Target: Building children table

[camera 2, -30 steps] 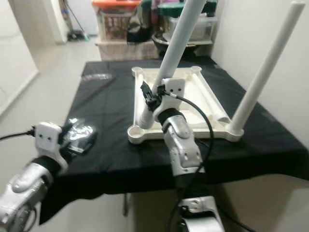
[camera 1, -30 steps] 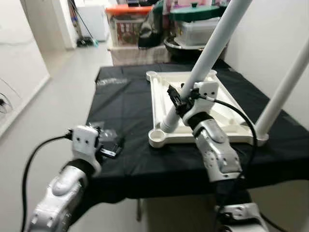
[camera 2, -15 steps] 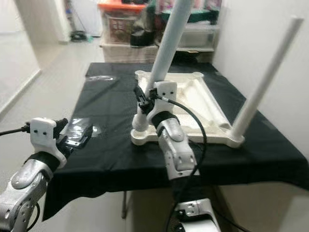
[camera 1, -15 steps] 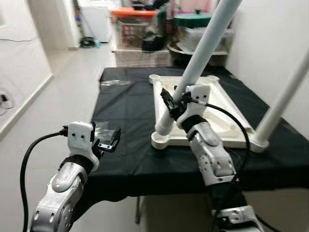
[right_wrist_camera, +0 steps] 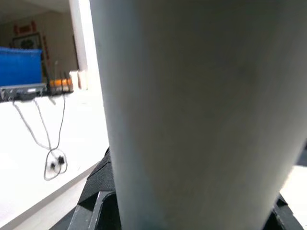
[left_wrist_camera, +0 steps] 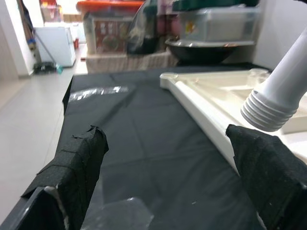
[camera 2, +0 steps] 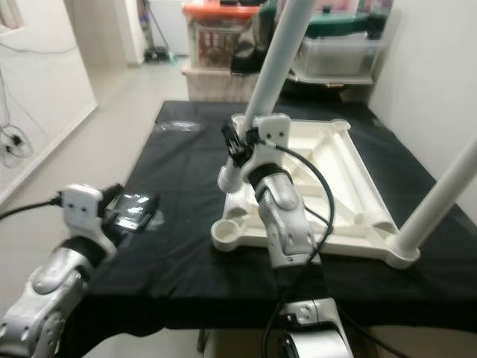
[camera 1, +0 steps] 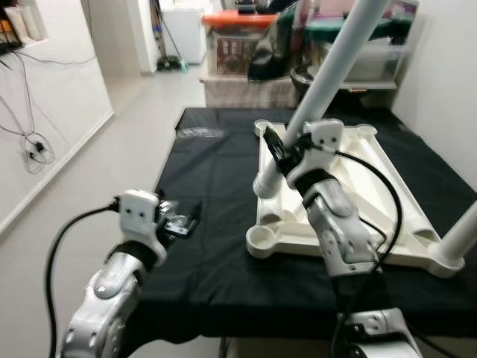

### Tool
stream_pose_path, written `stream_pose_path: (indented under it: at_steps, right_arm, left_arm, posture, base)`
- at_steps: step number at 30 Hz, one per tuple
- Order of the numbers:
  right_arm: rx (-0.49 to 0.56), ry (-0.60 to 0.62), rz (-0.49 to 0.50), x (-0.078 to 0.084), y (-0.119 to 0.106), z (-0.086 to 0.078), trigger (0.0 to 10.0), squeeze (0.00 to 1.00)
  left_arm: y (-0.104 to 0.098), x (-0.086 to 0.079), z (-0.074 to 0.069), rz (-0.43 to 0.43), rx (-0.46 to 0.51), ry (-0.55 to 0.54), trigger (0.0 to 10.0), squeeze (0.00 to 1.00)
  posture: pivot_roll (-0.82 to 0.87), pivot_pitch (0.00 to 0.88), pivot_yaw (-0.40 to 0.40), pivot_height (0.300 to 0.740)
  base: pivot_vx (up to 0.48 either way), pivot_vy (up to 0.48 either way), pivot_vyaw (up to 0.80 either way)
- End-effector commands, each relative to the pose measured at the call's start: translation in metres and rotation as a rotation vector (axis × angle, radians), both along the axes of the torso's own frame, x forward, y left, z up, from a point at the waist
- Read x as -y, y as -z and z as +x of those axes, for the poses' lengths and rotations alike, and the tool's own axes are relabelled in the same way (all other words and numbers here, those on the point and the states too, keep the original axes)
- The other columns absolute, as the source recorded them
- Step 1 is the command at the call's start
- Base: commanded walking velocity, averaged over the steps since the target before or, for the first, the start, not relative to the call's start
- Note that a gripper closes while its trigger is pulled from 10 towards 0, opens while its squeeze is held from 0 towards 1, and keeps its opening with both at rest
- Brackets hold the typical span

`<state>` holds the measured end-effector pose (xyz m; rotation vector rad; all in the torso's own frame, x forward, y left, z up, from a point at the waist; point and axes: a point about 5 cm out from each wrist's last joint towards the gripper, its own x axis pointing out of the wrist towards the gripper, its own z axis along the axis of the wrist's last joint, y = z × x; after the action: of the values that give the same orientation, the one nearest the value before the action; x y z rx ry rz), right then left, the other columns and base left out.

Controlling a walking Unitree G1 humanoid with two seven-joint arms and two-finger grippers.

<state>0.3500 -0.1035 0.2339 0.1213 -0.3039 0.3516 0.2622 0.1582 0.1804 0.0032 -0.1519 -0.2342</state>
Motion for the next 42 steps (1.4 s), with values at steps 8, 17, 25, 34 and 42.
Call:
stream_pose_path:
  at_steps: [8, 17, 25, 34, 42]
  right_arm:
    - [0.024, -0.013, -0.003, -0.004, -0.003, -0.001, 10.0, 0.00]
    - [0.055, -0.058, -0.084, -0.012, -0.003, -0.002, 10.0, 0.00]
    - [0.050, -0.067, -0.064, -0.013, -0.002, -0.002, 10.0, 0.00]
    - [0.040, -0.078, -0.073, -0.008, -0.001, 0.000, 10.0, 0.00]
    - [0.011, -0.321, -0.185, -0.010, 0.002, -0.004, 10.0, 0.00]
  left_arm:
    - [0.008, -0.004, -0.005, 0.016, -0.023, -0.008, 10.0, 0.00]
    - [0.014, -0.004, -0.002, 0.083, -0.035, -0.037, 10.0, 0.00]
    - [0.014, -0.003, -0.002, 0.067, -0.025, -0.036, 10.0, 0.00]
    - [0.016, -0.004, -0.002, 0.047, -0.021, -0.054, 10.0, 0.00]
    - [0.023, -0.001, -0.004, 0.071, -0.046, -0.035, 10.0, 0.00]
  posture:
    - [0.05, 0.000, -0.043, 0.740]
    - [0.05, 0.000, -0.048, 0.740]
    - [0.05, 0.000, -0.050, 0.740]
    - [0.05, 0.000, -0.048, 0.740]
    - [0.05, 0.000, -0.051, 0.740]
  base:
    - [0.000, 0.000, -0.50]
    - [0.000, -0.207, 0.36]
    - [0.000, -0.465, 0.69]
    - [0.000, 0.000, 0.00]
    - [0.000, 0.000, 0.00]
